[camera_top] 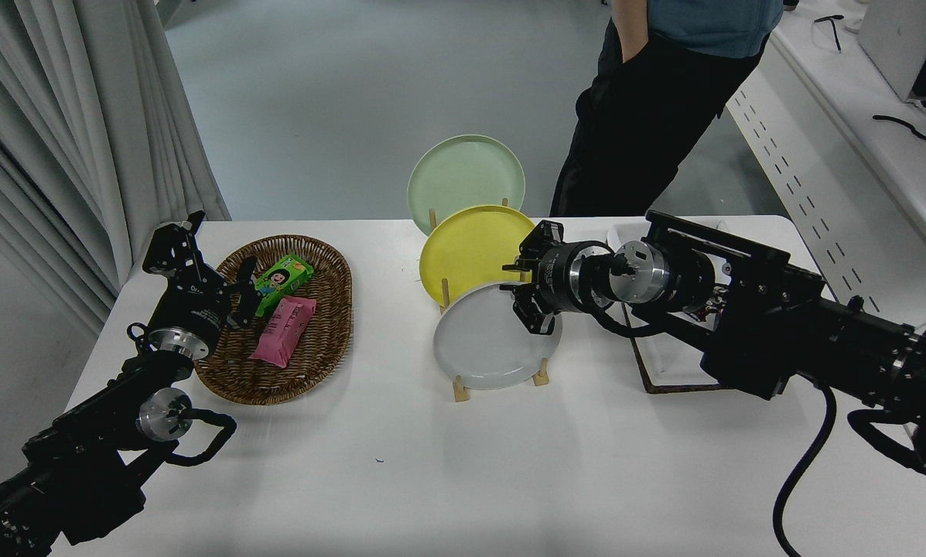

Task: Place the plate on the table

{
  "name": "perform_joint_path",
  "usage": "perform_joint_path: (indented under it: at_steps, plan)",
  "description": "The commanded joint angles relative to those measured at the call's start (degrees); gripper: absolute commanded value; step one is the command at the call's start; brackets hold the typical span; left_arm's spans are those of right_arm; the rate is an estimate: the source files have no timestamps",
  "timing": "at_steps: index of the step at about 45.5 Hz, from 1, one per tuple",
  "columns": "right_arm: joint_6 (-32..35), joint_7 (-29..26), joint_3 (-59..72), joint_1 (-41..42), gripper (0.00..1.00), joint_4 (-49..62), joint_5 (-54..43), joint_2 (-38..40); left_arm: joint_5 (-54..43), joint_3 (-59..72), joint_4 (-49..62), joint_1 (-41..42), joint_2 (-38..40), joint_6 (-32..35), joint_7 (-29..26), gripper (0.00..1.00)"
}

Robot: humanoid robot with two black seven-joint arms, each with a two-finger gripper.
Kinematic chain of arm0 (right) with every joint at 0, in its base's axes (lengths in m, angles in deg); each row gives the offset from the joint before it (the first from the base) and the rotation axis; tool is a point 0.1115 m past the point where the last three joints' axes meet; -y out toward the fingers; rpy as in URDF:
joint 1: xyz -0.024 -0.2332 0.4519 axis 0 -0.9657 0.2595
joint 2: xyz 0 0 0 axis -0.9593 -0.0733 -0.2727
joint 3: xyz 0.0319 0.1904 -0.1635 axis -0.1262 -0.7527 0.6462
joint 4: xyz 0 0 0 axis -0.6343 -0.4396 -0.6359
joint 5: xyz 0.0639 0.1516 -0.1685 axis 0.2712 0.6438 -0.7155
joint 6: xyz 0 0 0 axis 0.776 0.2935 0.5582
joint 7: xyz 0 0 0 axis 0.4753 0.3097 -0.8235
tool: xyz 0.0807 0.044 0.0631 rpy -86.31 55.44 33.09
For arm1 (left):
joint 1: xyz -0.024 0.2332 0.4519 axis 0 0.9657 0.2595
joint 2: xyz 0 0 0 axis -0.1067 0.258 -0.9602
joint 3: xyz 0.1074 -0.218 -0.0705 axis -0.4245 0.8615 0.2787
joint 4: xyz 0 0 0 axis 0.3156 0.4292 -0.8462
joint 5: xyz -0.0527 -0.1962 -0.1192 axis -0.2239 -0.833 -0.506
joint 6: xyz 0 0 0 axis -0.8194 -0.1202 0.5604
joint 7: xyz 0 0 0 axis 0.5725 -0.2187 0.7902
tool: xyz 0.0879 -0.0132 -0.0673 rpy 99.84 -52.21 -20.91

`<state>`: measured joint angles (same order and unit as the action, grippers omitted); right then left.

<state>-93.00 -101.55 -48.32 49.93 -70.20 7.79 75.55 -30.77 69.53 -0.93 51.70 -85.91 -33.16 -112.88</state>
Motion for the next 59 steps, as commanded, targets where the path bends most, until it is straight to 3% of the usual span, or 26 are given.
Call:
perform_joint_path:
  at_steps: [1,59]
  plan:
    - [0.1,-0.1,-0.1,0.0,0.24,0.0,0.0,0.3,0.0,0.0,0.0,0.0,0.0,0.0,0.0,1.00]
    - [0.5,-2.0,0.1,0.4,0.07,0.2,0.0,0.2,0.0,0.0,0.0,0.0,0.0,-0.1,0.0,1.00]
